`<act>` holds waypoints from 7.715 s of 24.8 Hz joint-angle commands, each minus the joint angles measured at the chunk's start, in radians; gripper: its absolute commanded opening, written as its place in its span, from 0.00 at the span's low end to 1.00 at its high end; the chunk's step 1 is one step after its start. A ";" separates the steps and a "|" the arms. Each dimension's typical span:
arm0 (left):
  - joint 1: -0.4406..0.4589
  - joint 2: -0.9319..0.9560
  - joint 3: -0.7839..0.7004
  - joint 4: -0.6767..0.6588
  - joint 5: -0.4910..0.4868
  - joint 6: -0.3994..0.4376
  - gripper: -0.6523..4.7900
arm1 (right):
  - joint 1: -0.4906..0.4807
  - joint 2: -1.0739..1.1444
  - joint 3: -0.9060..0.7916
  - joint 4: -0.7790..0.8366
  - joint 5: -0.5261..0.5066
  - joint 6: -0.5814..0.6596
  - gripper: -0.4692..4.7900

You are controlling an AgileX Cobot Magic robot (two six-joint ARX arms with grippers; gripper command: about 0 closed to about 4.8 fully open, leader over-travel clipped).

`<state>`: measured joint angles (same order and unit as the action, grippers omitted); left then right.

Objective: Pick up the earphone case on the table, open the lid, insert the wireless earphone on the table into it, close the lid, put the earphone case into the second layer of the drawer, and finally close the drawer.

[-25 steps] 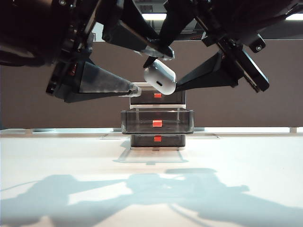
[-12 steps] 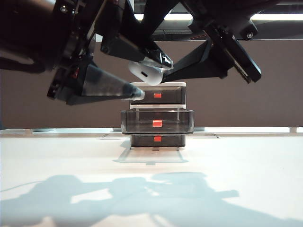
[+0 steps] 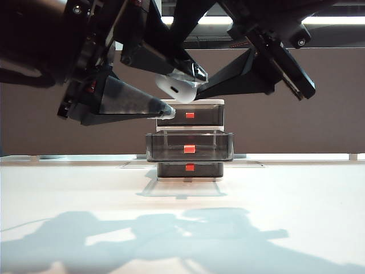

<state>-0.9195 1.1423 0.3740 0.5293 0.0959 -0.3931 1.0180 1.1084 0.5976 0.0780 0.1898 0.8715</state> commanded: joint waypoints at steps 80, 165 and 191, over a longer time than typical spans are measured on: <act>0.001 -0.004 0.006 0.055 -0.001 0.075 0.21 | -0.008 -0.257 0.003 -0.260 -0.004 -0.322 0.09; 0.001 -0.004 0.004 -0.044 -0.001 0.682 0.21 | -0.243 -0.059 0.003 -0.064 -0.454 -0.374 0.09; 0.002 -0.004 0.004 -0.043 -0.001 0.682 0.21 | -0.253 -0.060 0.005 0.025 -0.431 -0.375 0.09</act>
<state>-0.9195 1.1416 0.3748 0.4751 0.0872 0.2844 0.7643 1.0527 0.5945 0.0673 -0.2432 0.4984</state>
